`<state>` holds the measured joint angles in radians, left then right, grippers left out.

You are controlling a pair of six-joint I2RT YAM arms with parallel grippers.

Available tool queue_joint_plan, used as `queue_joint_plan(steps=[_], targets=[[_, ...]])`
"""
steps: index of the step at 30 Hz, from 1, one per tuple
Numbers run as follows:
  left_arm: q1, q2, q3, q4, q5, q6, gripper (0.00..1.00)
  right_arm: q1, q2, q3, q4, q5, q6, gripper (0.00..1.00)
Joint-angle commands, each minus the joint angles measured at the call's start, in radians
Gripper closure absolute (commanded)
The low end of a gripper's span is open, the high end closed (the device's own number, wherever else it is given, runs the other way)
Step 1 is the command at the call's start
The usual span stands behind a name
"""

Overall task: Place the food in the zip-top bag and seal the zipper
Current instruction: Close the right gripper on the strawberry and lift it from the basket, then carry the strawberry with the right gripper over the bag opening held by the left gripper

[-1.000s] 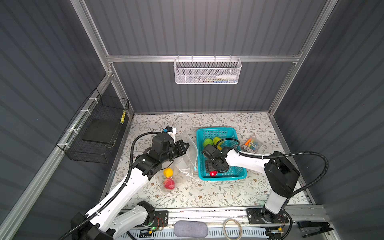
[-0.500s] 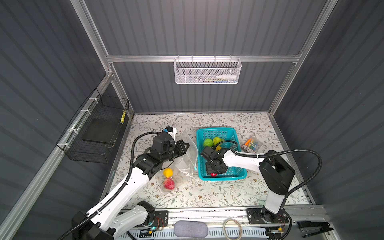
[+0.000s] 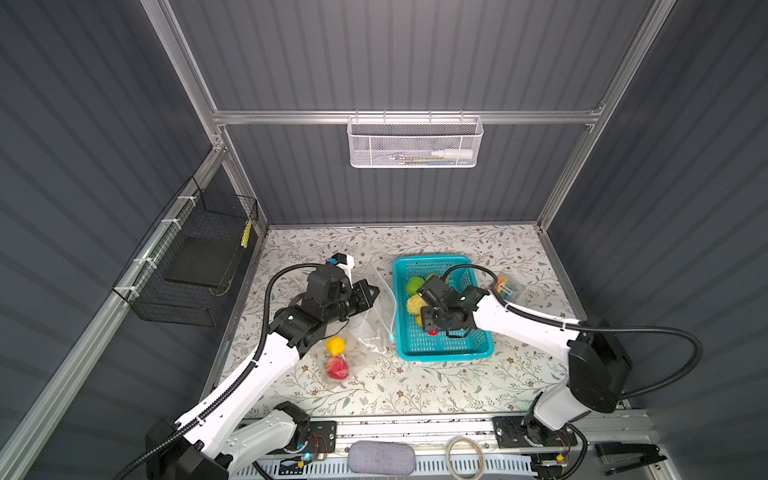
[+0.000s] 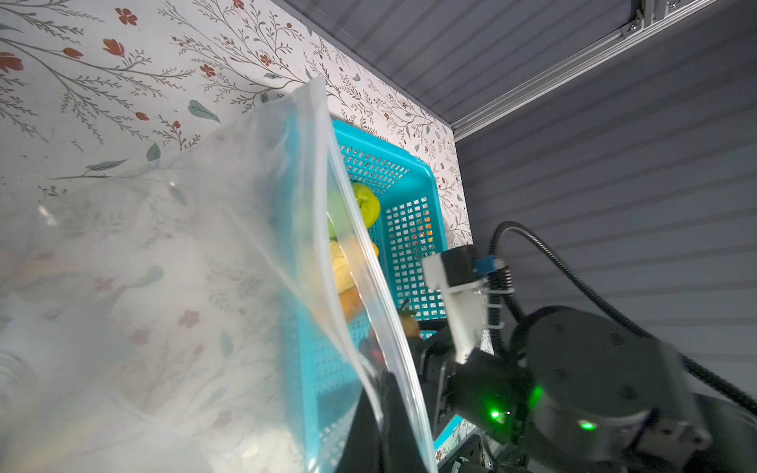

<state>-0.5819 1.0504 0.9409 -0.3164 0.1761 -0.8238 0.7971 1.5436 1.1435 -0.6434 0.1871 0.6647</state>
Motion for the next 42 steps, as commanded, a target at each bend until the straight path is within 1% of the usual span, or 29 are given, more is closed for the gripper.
queue_joint_plan(steps=[1, 5, 8, 11, 14, 19, 23, 27, 30, 35, 40, 41, 42], targets=[[-0.004, 0.004, 0.004, 0.008, 0.011, 0.005, 1.00, -0.022, -0.091, -0.014, 0.008, -0.014, -0.073, 0.42], [-0.004, 0.008, -0.001, 0.008, 0.013, 0.004, 1.00, -0.027, -0.201, -0.014, 0.072, -0.057, -0.125, 0.42], [-0.004, 0.005, -0.002, 0.009, 0.014, 0.001, 1.00, -0.026, -0.268, -0.016, 0.145, -0.122, -0.145, 0.42], [-0.004, 0.005, -0.001, 0.007, 0.014, 0.000, 1.00, -0.026, -0.312, -0.016, 0.244, -0.214, -0.154, 0.42], [-0.004, 0.004, -0.001, 0.006, 0.015, 0.000, 1.00, -0.021, -0.326, -0.003, 0.358, -0.309, -0.166, 0.42], [-0.006, 0.004, 0.004, 0.007, 0.029, -0.005, 1.00, 0.005, -0.271, 0.049, 0.488, -0.423, -0.197, 0.42], [-0.004, 0.004, 0.028, -0.014, 0.057, 0.010, 1.00, 0.036, -0.202, 0.089, 0.537, -0.458, -0.236, 0.43], [-0.004, 0.002, 0.082, -0.083, 0.061, 0.066, 1.00, 0.052, -0.150, 0.087, 0.628, -0.502, -0.264, 0.43], [-0.004, -0.006, 0.084, -0.072, 0.089, 0.071, 1.00, 0.058, -0.120, 0.070, 0.688, -0.559, -0.271, 0.42], [-0.004, -0.016, 0.069, -0.044, 0.108, 0.054, 1.00, 0.070, -0.094, 0.046, 0.717, -0.553, -0.283, 0.42], [-0.004, -0.023, 0.072, -0.051, 0.104, 0.054, 1.00, 0.070, -0.091, 0.002, 0.722, -0.534, -0.289, 0.42], [-0.005, -0.026, 0.073, -0.054, 0.103, 0.054, 1.00, 0.070, -0.091, -0.007, 0.724, -0.502, -0.289, 0.42], [-0.004, -0.029, 0.075, -0.061, 0.099, 0.055, 1.00, 0.070, -0.093, -0.019, 0.727, -0.493, -0.288, 0.42]])
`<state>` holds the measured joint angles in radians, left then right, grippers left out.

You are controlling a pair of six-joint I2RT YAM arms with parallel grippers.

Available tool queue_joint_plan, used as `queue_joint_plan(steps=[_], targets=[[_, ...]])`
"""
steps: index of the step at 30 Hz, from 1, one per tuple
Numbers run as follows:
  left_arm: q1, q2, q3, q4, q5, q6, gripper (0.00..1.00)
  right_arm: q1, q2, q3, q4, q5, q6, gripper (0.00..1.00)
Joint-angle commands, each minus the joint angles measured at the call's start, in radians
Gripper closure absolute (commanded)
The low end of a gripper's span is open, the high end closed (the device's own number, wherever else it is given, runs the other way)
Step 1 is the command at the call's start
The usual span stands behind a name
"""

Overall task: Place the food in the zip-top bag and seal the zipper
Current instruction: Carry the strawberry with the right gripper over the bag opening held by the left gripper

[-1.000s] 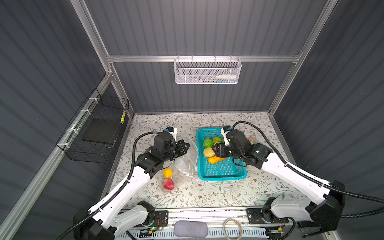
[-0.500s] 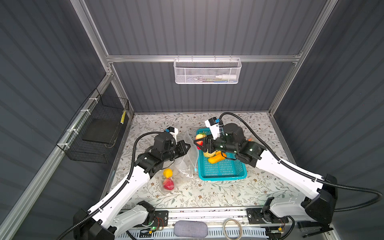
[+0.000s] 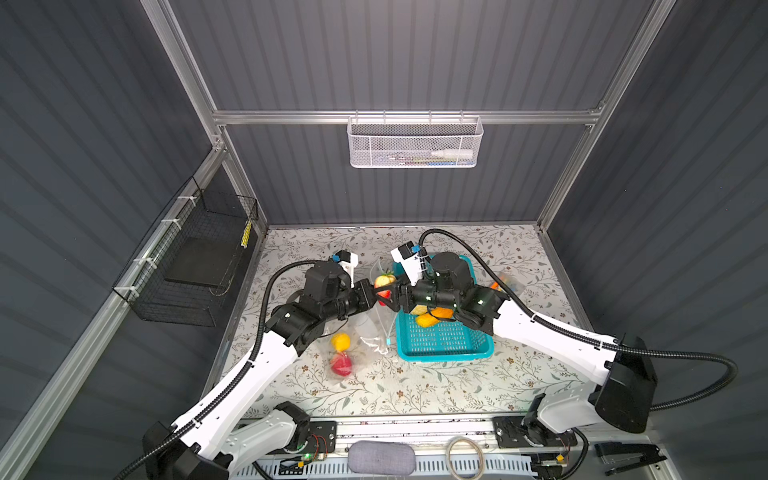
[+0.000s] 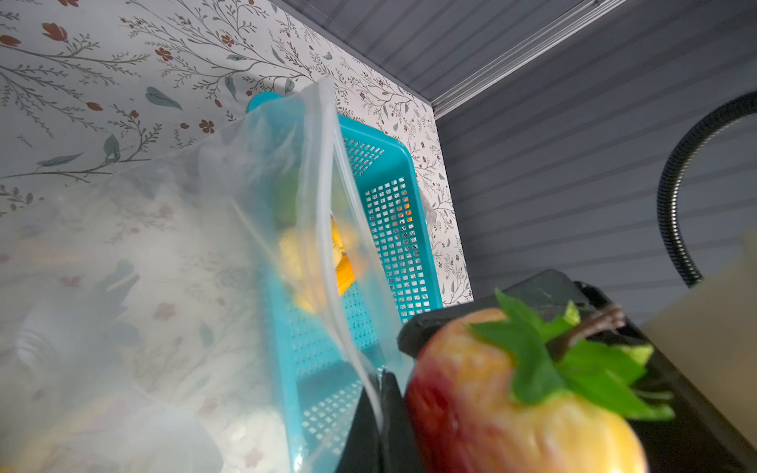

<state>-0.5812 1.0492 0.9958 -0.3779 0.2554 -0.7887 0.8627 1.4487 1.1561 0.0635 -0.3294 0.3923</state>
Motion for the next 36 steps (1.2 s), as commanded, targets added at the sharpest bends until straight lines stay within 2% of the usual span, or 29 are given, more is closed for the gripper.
queue_joint_plan(steps=[1, 14, 24, 30, 36], targets=[[-0.005, -0.030, 0.023, -0.005, 0.018, 0.021, 1.00, 0.004, 0.001, -0.043, 0.022, 0.026, -0.014, 0.42], [-0.005, -0.045, 0.037, -0.025, 0.005, 0.022, 1.00, 0.006, -0.004, -0.117, 0.005, 0.028, -0.012, 0.42], [-0.005, -0.021, 0.064, -0.018, 0.001, 0.029, 1.00, 0.027, -0.004, -0.126, -0.092, 0.070, -0.060, 0.43], [-0.005, 0.045, 0.112, -0.011, 0.055, 0.062, 1.00, 0.039, 0.036, -0.050, -0.212, 0.133, -0.102, 0.42], [-0.005, 0.107, 0.147, -0.057, 0.059, 0.124, 1.00, 0.045, 0.128, 0.056, -0.361, 0.257, -0.061, 0.42]])
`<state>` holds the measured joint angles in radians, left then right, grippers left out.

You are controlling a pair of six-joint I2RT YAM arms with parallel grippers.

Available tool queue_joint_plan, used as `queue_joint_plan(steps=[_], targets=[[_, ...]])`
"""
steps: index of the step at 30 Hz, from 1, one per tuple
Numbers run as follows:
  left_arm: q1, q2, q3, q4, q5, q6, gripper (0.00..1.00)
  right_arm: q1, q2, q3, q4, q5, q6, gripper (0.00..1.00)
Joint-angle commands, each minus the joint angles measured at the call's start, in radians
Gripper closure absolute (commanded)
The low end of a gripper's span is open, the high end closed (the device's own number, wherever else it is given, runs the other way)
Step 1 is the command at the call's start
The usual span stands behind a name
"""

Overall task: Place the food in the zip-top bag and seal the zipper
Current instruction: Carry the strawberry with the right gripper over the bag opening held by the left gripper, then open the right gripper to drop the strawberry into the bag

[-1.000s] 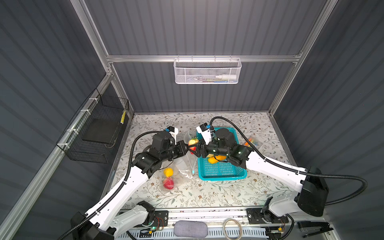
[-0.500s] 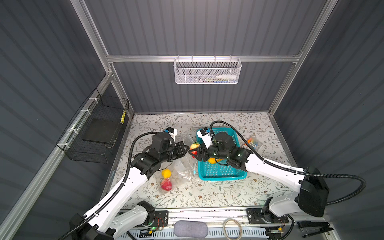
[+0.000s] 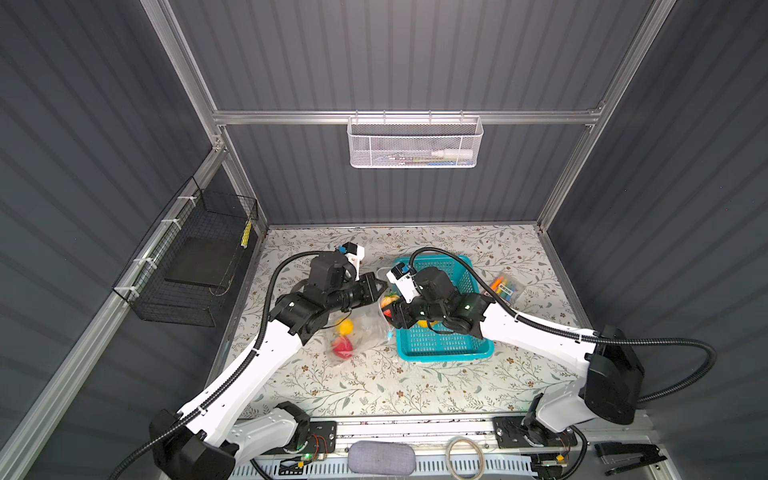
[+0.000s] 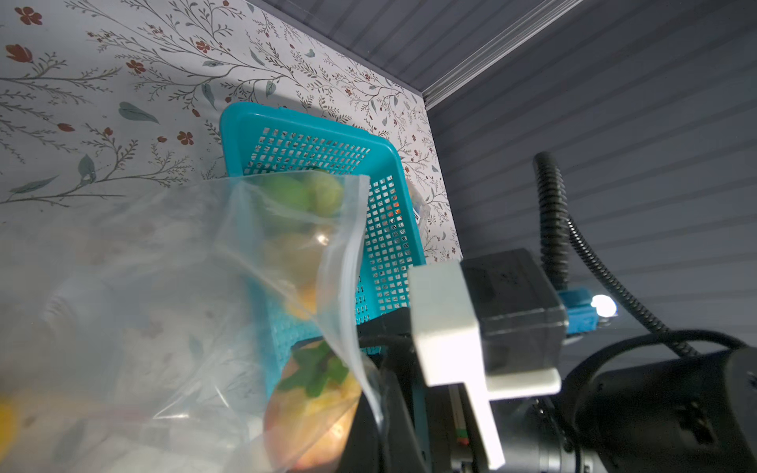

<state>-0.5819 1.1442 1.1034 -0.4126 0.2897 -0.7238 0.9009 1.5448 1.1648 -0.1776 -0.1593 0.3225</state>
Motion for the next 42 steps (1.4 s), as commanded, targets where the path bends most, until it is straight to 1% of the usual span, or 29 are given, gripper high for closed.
queue_joint_plan(steps=[1, 4, 6, 7, 13, 14, 15, 19, 21, 24, 27, 33, 37, 42], targets=[[-0.004, 0.020, 0.042, -0.030, 0.028, 0.065, 1.00, 0.008, 0.044, 0.062, -0.151, 0.117, 0.020, 0.41], [-0.004, 0.026, 0.037, -0.038, 0.033, 0.071, 1.00, 0.007, 0.051, 0.068, -0.177, 0.163, 0.041, 0.39], [-0.004, 0.026, 0.029, -0.038, 0.032, 0.071, 1.00, 0.007, 0.046, 0.068, -0.177, 0.180, 0.047, 0.36], [-0.004, 0.027, 0.026, -0.038, 0.065, 0.071, 1.00, 0.007, 0.046, 0.070, -0.177, 0.184, 0.049, 0.34], [-0.004, 0.006, -0.002, -0.026, 0.063, 0.060, 1.00, 0.007, 0.047, 0.098, -0.177, 0.166, 0.050, 0.08], [-0.004, 0.002, -0.005, -0.026, 0.056, 0.057, 1.00, 0.007, 0.038, 0.100, -0.176, 0.163, 0.052, 0.03], [-0.004, 0.000, -0.005, -0.028, 0.051, 0.056, 1.00, 0.007, 0.029, 0.102, -0.175, 0.162, 0.053, 0.01], [-0.004, -0.007, -0.011, -0.032, 0.048, 0.054, 1.00, 0.006, -0.022, 0.101, -0.182, 0.184, 0.054, 0.01], [-0.004, -0.012, -0.016, -0.025, 0.015, 0.051, 1.00, 0.006, -0.057, 0.098, -0.193, 0.199, 0.055, 0.01], [-0.004, -0.021, -0.032, -0.009, 0.006, 0.046, 1.00, 0.006, -0.105, 0.094, -0.206, 0.228, 0.054, 0.01], [-0.004, -0.019, -0.042, 0.001, 0.006, 0.045, 1.00, 0.005, -0.154, 0.083, -0.249, 0.299, 0.076, 0.01], [-0.004, -0.011, -0.040, 0.001, 0.016, 0.054, 1.00, -0.007, -0.265, 0.012, -0.242, 0.426, 0.111, 0.01], [-0.004, -0.011, -0.045, 0.005, 0.003, 0.042, 1.00, -0.078, -0.323, -0.026, -0.292, 0.401, 0.124, 0.01], [-0.004, -0.009, -0.045, 0.008, -0.021, 0.035, 1.00, -0.231, -0.378, -0.087, -0.407, 0.375, 0.172, 0.01]])
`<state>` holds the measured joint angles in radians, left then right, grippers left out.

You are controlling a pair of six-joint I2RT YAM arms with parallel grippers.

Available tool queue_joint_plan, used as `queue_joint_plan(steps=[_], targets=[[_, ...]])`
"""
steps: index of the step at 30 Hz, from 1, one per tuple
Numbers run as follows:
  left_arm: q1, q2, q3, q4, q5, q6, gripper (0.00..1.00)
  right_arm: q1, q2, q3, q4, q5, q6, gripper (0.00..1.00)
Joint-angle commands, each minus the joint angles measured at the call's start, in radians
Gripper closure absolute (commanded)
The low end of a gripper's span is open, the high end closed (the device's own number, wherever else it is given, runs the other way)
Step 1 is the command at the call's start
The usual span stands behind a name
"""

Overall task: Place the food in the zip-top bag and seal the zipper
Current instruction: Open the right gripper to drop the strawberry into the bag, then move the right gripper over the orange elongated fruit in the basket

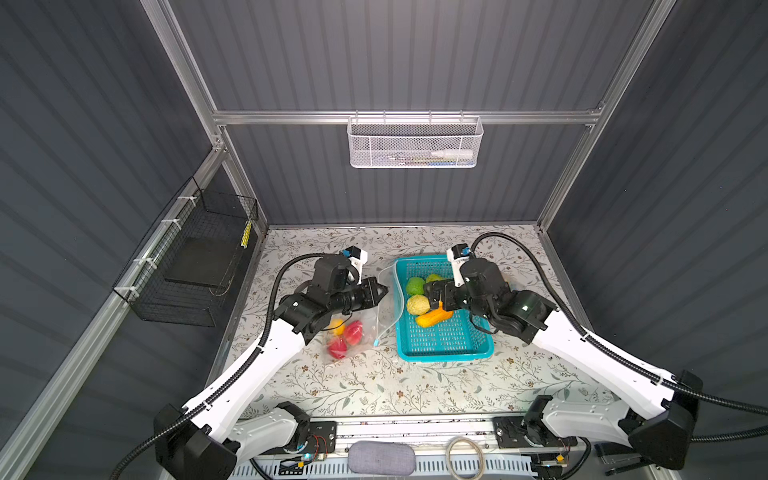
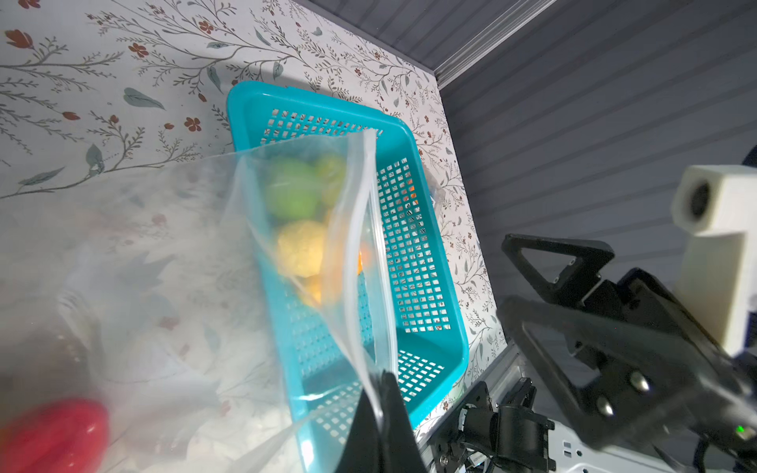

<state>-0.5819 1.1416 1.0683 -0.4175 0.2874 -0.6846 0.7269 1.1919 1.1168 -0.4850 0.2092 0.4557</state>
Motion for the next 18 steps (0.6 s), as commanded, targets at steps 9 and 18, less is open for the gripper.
queue_joint_plan(steps=[9, 18], targets=[[-0.004, -0.015, -0.030, 0.011, -0.039, -0.027, 1.00, -0.152, 0.031, -0.111, -0.174, -0.138, 0.102, 0.03], [-0.004, -0.006, -0.067, 0.049, -0.105, -0.048, 1.00, -0.146, 0.176, -0.203, 0.014, -0.252, 0.351, 0.24]])
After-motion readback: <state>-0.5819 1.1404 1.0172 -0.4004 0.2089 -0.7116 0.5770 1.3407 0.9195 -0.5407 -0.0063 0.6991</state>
